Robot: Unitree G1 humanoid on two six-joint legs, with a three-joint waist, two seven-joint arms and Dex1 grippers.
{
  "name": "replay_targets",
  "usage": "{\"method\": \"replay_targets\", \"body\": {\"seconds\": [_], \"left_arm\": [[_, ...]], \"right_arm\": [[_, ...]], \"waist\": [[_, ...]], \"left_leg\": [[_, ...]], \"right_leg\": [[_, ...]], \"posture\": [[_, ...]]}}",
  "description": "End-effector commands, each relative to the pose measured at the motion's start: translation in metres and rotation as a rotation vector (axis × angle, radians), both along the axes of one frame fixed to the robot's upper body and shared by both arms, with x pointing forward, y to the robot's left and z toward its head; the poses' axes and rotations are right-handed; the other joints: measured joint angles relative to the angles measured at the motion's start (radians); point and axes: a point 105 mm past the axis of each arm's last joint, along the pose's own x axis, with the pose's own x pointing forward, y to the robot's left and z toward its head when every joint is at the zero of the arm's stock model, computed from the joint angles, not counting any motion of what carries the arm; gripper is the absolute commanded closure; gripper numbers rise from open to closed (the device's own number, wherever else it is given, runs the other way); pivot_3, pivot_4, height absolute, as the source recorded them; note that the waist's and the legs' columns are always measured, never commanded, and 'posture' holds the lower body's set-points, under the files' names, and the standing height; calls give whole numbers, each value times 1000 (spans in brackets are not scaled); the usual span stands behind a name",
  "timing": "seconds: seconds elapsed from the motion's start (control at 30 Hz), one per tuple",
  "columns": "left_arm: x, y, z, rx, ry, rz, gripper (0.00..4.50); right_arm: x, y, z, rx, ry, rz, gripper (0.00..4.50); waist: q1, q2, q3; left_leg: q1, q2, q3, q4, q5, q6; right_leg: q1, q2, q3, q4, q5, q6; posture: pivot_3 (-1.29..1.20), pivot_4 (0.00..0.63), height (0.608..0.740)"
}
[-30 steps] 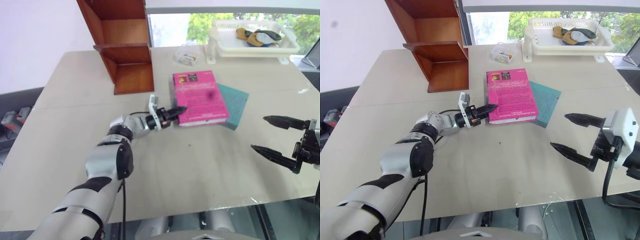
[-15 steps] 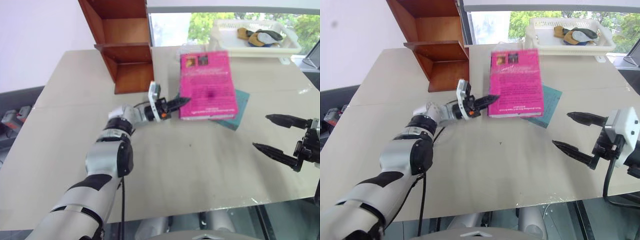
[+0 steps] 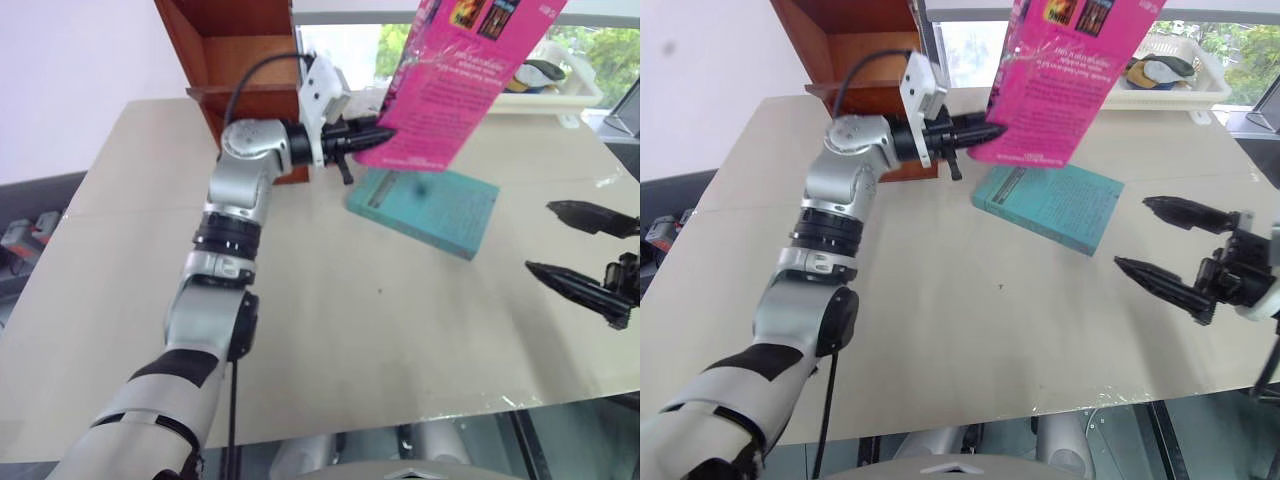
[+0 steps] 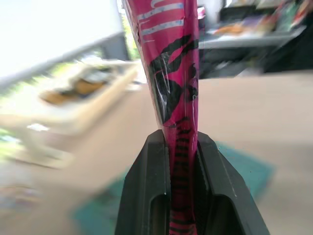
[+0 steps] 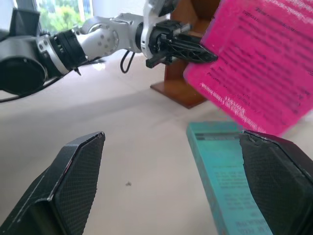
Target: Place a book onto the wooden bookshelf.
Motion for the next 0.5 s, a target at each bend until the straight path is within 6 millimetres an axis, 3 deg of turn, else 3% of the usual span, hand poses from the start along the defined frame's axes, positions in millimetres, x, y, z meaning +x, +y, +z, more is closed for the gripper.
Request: {"method": "replay_targets", "body": {"seconds": [0.03,0.27,0.5], "left_arm": [[-4,9,52,146,-393,102,4341],[3,48,97,492,-824,331,4341],[10,85,100,719,-870,435,4341]], "right_arm": [[-6,-21,21,90,-67,-11,0],[-10,-61,39,215,-107,-47,0],[-12,-77,53,286,-144,-12,0]], "waist": [[0,-1,1],[-1,-1,1],[-2,-1,1]], "left_leg": [[0,0,0,0,0,0],[0,0,1,-2,-1,2],[0,0,1,-2,-1,2]], "right_leg": [[0,1,0,0,0,0],[0,1,0,-3,0,0],[0,2,0,-2,0,0]], "posture": [[0,150,740],[0,150,740],[0,150,740]]}}
